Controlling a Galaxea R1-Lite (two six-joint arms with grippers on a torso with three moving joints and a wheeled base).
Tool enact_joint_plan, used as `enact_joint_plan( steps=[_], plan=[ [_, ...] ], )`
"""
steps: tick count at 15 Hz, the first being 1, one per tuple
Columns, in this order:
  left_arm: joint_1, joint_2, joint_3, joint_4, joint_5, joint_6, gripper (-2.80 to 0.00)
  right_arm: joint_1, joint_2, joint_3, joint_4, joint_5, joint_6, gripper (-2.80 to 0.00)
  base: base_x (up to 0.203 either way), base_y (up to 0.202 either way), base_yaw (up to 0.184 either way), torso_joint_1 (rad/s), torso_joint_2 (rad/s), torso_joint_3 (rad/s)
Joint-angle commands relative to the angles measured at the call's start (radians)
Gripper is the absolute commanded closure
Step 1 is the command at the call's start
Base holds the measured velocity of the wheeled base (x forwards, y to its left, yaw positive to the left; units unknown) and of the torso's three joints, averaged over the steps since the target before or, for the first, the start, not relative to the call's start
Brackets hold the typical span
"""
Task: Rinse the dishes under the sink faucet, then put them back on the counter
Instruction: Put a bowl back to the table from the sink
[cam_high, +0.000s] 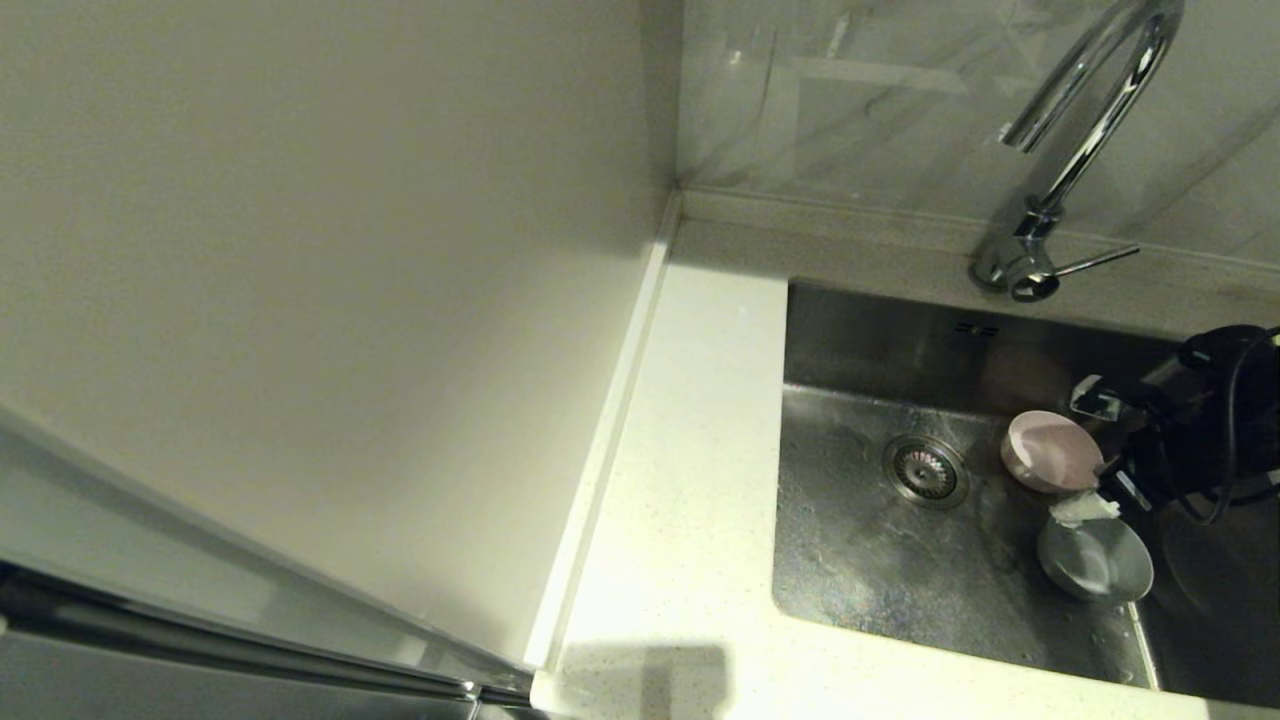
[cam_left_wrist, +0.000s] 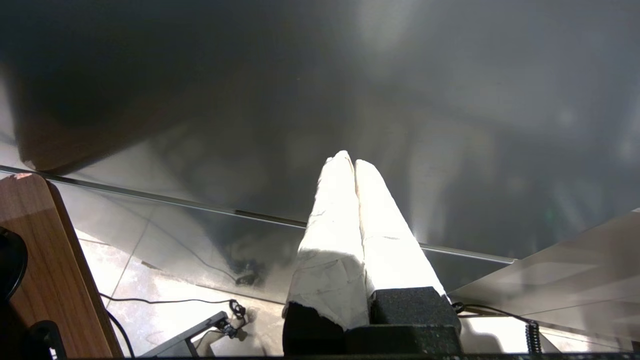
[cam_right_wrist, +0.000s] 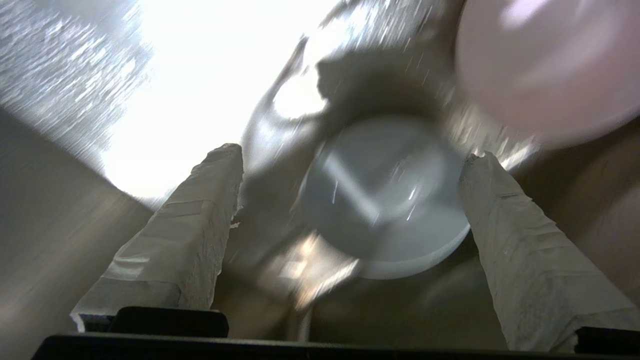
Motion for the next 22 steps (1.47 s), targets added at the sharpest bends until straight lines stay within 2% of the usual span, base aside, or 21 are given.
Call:
enact_joint_plan(
  steps=[1, 3, 6, 12, 18, 22],
  plan=[
    [0.0, 0.0, 0.003, -0.001, 0.0, 0.0, 0.0, 0.02, 0.062, 0.058, -0.162, -0.002, -0.006, -2.8, 0.0, 0.0, 0.0, 0.0, 0.0, 0.0],
    [0.0, 0.0, 0.003, -0.001, 0.0, 0.0, 0.0, 0.028, 0.094, 0.086, -0.258, -0.005, -0.007, -2.8, 0.0, 0.0, 0.0, 0.0, 0.0, 0.0],
    [0.0, 0.0, 0.003, -0.001, 0.0, 0.0, 0.0, 0.036, 0.124, 0.075, -0.276, -0.006, -0.005, -2.8, 0.0, 0.0, 0.0, 0.0, 0.0, 0.0],
    [0.0, 0.0, 0.003, -0.001, 0.0, 0.0, 0.0, 0.083, 0.195, 0.04, -0.454, -0.015, 0.024, -2.8, 0.0, 0.0, 0.0, 0.0, 0.0, 0.0],
    [0.0, 0.0, 0.003, -0.001, 0.0, 0.0, 0.0, 0.095, 0.261, -0.068, -0.472, -0.049, 0.034, -2.8, 0.0, 0.0, 0.0, 0.0, 0.0, 0.0],
    [0.0, 0.0, 0.003, -0.001, 0.0, 0.0, 0.0, 0.095, 0.298, -0.147, -0.472, -0.101, 0.076, -2.8, 0.0, 0.0, 0.0, 0.0, 0.0, 0.0]
  ],
)
